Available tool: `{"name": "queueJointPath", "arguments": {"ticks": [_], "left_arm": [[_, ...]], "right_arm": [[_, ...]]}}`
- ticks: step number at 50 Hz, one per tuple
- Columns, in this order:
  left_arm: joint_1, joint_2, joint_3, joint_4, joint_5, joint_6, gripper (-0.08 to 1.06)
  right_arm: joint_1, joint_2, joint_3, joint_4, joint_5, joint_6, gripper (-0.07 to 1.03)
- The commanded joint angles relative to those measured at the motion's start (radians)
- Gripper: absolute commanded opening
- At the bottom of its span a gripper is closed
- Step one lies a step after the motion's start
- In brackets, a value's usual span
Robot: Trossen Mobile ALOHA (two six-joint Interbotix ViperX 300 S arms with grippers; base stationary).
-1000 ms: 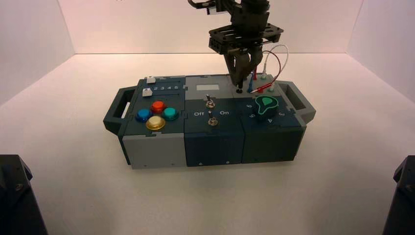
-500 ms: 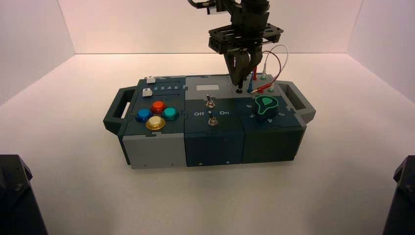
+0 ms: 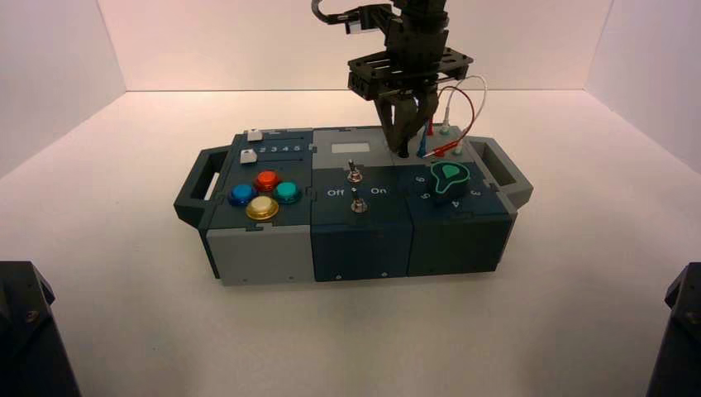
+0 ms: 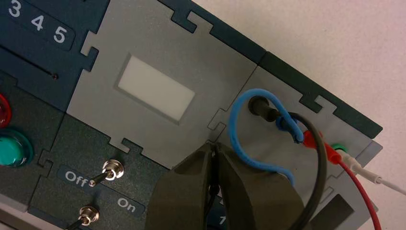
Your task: Insert the black wire.
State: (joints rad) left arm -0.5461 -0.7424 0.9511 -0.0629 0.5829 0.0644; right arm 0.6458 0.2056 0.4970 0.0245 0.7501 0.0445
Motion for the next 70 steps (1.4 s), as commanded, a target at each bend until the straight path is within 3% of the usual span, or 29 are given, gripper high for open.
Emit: {"name": "queueJointPath", "arguments": {"ticks": [1, 16, 26, 35, 40, 41, 49, 70], "left_arm": [[0.003, -0.002, -0.034, 0.002, -0.003, 0.005, 0.12], [0.003, -0.003, -0.029, 0.0, -0.002, 0.005, 0.12], [0.003, -0.002, -0.028, 0.002, -0.002, 0.005, 0.12], [0.003, -0.002, -0.021, 0.005, -0.002, 0.005, 0.12], [0.003, 0.0, -0.02, 0.006, -0.002, 0.005, 0.12], [0.003, 0.0, -0.021, 0.012, -0.002, 0.005, 0.12], [0.023, 0.002, -0.025, 0.02, -0.005, 0.005, 0.12], [0.044, 0.002, -0.025, 0.02, -0.003, 0.005, 0.12]], "right_arm": [[0.009, -0.002, 0.006, 0.003, 0.0, 0.005, -0.02], [0.008, -0.014, 0.006, -0.008, 0.0, 0.003, -0.02], [-0.002, -0.026, -0.009, -0.018, 0.003, 0.0, 0.07], [-0.014, -0.025, -0.018, -0.035, 0.006, -0.003, 0.19], [-0.014, -0.023, -0.025, -0.046, 0.006, -0.005, 0.29], [-0.015, -0.021, -0.026, -0.054, 0.008, -0.003, 0.36], [-0.014, -0.034, -0.037, -0.054, 0.02, -0.003, 0.43], [-0.014, -0.117, -0.055, -0.054, 0.094, -0.002, 0.45]]}}
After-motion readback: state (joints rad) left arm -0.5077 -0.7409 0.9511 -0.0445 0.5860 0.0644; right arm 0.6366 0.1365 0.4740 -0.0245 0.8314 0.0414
